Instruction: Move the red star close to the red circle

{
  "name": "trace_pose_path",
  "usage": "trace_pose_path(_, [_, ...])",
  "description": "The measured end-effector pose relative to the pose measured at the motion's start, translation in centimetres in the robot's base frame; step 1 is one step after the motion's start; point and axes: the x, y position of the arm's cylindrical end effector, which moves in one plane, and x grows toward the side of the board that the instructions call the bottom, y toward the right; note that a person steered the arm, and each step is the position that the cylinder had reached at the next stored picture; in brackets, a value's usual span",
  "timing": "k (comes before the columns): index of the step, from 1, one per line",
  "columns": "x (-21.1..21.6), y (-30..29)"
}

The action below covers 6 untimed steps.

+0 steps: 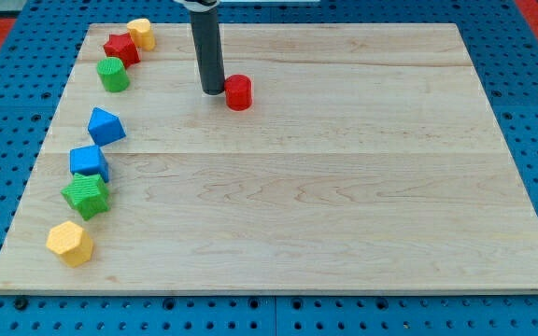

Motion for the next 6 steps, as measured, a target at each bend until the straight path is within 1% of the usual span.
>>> trace_pose_path(1, [-0.2,2.3])
trace_pose_path(2, [-0.2,2.1])
trace_pose_path(3, [2.1,-2.7])
trace_pose_path(4, [3.8,-9.4])
trace_pose_path(5, [2.4,-13.4])
trace_pose_path(6, [1.9,-16.5])
